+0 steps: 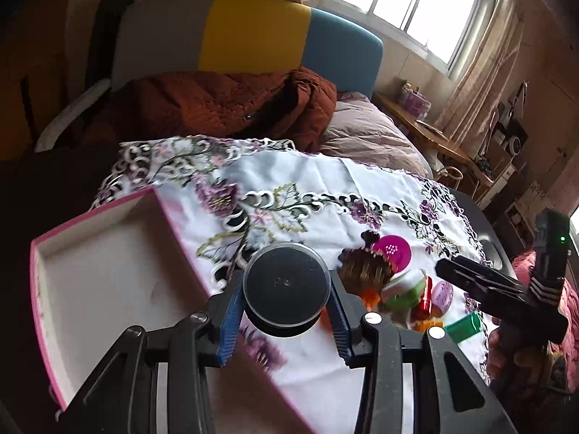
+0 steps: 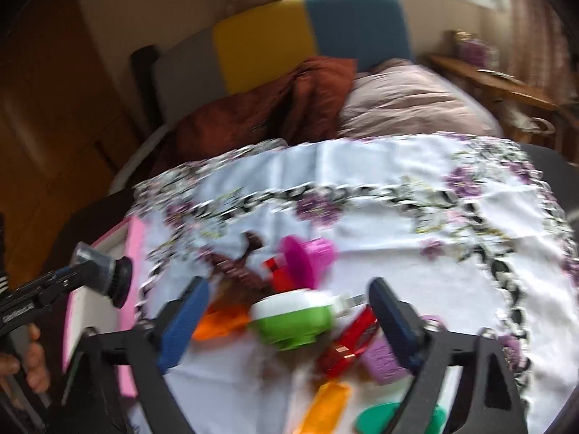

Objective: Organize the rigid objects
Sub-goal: 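Carry the grey cylinder into the pink tray with left tool while right grasps orange cubes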

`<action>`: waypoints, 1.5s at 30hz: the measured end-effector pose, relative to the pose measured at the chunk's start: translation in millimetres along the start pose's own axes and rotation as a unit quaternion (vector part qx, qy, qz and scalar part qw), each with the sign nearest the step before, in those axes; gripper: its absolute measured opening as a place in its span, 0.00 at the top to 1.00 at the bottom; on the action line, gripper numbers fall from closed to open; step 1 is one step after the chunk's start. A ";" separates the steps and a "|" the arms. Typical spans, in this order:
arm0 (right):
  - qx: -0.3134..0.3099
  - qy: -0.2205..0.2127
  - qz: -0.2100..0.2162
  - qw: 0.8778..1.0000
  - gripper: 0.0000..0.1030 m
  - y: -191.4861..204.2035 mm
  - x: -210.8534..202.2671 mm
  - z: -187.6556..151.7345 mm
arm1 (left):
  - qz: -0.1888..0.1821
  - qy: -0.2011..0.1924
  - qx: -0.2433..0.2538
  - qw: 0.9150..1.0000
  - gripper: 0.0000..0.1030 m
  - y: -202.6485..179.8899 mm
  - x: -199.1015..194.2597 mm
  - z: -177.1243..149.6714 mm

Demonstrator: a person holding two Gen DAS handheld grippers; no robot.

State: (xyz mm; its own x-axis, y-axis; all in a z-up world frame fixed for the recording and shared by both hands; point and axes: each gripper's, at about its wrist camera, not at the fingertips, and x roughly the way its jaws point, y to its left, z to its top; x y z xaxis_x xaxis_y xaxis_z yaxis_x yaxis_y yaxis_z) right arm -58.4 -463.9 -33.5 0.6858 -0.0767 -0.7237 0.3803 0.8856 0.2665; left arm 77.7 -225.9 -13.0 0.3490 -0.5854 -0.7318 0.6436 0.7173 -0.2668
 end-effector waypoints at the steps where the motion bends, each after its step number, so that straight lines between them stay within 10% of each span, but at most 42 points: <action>1: -0.019 0.011 0.015 1.000 0.33 10.4 3.1 -2.5 | 0.002 -0.003 -0.002 1.000 0.58 4.8 -7.4 -5.9; 4: -0.068 0.051 0.064 0.994 0.34 42.7 15.8 -13.9 | 0.008 -0.008 -0.017 1.000 0.58 21.7 -24.9 -20.8; 18: -0.115 0.116 -0.038 0.986 0.11 73.0 82.3 -24.1 | 0.019 -0.018 -0.098 0.995 0.58 90.2 -78.2 -75.8; 21: -0.135 0.130 -0.053 0.981 0.41 77.4 92.6 -26.4 | 0.023 -0.020 -0.103 0.994 0.58 100.7 -83.6 -81.1; 45: -0.153 0.125 -0.031 0.980 0.42 81.0 86.4 -44.9 | 0.146 -0.003 -0.132 0.980 0.58 182.4 -1.6 0.6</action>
State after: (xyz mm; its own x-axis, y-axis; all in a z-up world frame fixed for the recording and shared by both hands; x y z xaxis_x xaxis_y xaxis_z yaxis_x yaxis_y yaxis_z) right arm 3.8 -378.2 -103.0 0.4801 -0.0537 -0.8756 0.1870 0.9814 0.0424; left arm 194.9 -94.3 -60.1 0.4968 -0.3415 -0.7978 0.3174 0.9271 -0.1992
